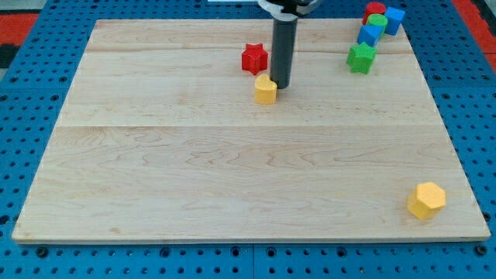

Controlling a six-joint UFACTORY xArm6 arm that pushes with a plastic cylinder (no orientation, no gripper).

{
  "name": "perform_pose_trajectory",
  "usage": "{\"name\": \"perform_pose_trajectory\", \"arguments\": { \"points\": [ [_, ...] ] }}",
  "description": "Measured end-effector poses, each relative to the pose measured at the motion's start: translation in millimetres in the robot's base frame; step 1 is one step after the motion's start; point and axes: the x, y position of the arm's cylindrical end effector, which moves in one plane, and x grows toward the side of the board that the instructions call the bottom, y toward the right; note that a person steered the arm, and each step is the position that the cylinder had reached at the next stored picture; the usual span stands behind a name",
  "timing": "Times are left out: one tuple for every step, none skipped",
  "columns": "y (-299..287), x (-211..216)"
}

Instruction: Nudge yellow heart up a bit

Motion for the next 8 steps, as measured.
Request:
{"name": "perform_pose_trajectory", "arguments": {
  "points": [
    [-29.5, -13.1],
    [-57.1, -23.0],
    [-84.9, -32.6],
    [-113.8, -36.5],
    [-133.8, -36.5],
    [-142.8, -35.4],
    [-143.5, -34.4],
    [-143.5, -34.4]
  ]
}}
